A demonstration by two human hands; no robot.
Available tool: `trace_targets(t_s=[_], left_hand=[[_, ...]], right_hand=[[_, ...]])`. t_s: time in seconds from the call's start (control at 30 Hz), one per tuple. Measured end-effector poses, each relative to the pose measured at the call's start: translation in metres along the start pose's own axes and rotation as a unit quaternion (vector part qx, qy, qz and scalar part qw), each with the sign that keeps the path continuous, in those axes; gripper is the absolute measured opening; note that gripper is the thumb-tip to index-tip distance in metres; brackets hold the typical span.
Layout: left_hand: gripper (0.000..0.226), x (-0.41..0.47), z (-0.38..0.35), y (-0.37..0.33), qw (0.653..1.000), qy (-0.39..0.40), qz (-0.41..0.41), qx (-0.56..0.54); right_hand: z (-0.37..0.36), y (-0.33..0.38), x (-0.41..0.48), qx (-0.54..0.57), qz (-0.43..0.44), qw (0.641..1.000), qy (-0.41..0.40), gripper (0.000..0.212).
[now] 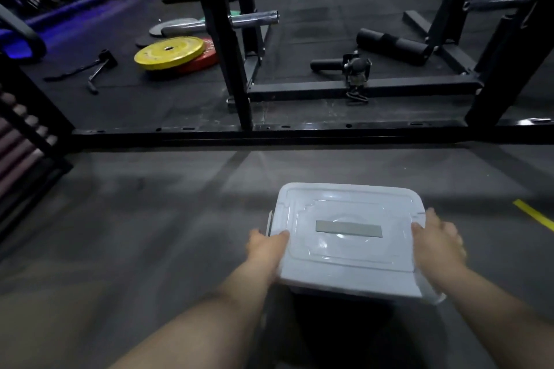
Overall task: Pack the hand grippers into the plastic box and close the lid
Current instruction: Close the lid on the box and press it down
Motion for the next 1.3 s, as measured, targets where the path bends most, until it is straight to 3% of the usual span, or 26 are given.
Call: trace_targets(t_s=[0.1,0.27,0.33,0.43,0.57,0.73,1.03,1.2,1.3], left_hand=[[0.053,0.003,-0.008,0.013,0.994,0.036,0.04,-0.097],[0.047,0.005,-0.007,0.005,0.998,0.022,-0.009,-0.059],[0.04,0.005,-0.004,0.0,0.999,0.008,-0.033,-0.01],[0.031,0.005,0.0,-0.006,0.998,-0.01,-0.06,0.024],[0.027,0.003,0.001,-0.007,0.996,-0.025,-0.083,0.01],[0.022,-0.001,0.002,-0.013,0.989,-0.059,-0.131,0.034],[0.021,0.002,-0.003,-0.024,0.965,-0.06,-0.199,0.159],[0.049,-0.006,-0.027,-0.026,0.934,-0.02,-0.208,0.289],[0.069,-0.011,-0.04,-0.033,0.873,-0.03,-0.221,0.435]], right_hand=[[0.01,0.048,-0.022,-0.059,0.109,0.989,-0.084,0.062],[-0.07,0.166,-0.071,-0.102,0.304,0.946,0.048,0.061],[-0.104,0.194,-0.088,-0.13,0.341,0.927,0.088,0.057],[-0.132,0.198,-0.09,-0.16,0.327,0.925,0.111,0.055],[-0.135,0.19,-0.087,-0.158,0.328,0.927,0.087,0.079],[-0.134,0.187,-0.087,-0.144,0.329,0.93,0.079,0.067],[-0.135,0.186,-0.086,-0.145,0.334,0.927,0.085,0.07],[-0.13,0.185,-0.082,-0.127,0.345,0.923,0.113,0.057],[-0.119,0.173,-0.079,-0.152,0.369,0.91,0.113,0.056]])
Point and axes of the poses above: each hand's wrist, its own x-axis towards the middle knuckle, its own z-axis out of the back of the hand, y = z × x, the point moved 10 cm from there along x, towards the middle knuckle, and after that the axes turned 8 degrees about y, right-handed, at the moved point
